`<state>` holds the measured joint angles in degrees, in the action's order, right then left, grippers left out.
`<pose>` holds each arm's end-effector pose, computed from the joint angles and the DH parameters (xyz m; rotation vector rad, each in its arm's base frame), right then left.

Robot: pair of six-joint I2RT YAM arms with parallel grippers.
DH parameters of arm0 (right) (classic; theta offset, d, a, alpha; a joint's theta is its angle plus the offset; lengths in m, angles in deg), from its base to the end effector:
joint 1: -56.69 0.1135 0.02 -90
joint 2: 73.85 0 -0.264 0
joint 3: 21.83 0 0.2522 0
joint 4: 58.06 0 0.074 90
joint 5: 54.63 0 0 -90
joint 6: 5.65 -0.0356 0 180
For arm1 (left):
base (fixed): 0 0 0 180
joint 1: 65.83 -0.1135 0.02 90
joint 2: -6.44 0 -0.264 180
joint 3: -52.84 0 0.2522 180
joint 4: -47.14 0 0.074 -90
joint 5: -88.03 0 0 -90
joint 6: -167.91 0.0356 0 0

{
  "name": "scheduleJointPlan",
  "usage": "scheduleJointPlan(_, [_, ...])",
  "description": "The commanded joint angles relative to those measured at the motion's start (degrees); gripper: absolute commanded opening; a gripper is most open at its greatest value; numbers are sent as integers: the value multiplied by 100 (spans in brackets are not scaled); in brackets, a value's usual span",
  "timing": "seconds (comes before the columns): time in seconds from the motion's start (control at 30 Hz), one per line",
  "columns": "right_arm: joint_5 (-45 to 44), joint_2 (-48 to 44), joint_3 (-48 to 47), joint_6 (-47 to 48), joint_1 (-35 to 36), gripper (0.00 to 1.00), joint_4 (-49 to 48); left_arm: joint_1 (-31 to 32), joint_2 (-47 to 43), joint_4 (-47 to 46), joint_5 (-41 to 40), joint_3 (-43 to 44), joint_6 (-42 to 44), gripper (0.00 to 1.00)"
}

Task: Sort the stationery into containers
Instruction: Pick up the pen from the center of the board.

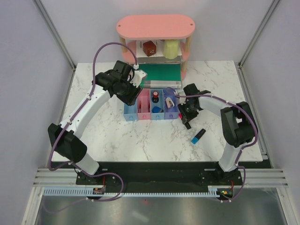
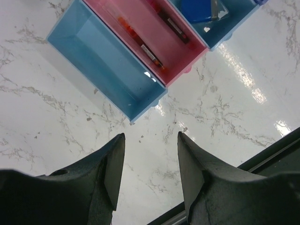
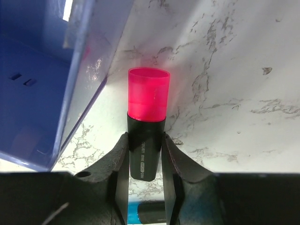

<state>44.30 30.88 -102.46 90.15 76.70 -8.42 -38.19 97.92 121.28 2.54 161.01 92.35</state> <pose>0.3250 0.1242 0.1610 -0.6715 2.7874 0.2728 0.2887 -0.1543 0.3576 0.9539 2.3972 -0.1875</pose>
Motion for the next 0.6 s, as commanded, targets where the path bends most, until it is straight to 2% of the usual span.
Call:
scheduleJointPlan(0.0, [-339,83,227,184,-102,0,-292,-319,-148,-342,-231,-439,261,56])
scheduleJointPlan(0.3, [-313,-620,17,404,-366,0,173,-1471,124,-1097,-433,-1012,191,54])
scheduleJointPlan(0.57, [108,-1261,-650,667,-410,0,718,-1595,651,-1581,-618,-1135,235,54])
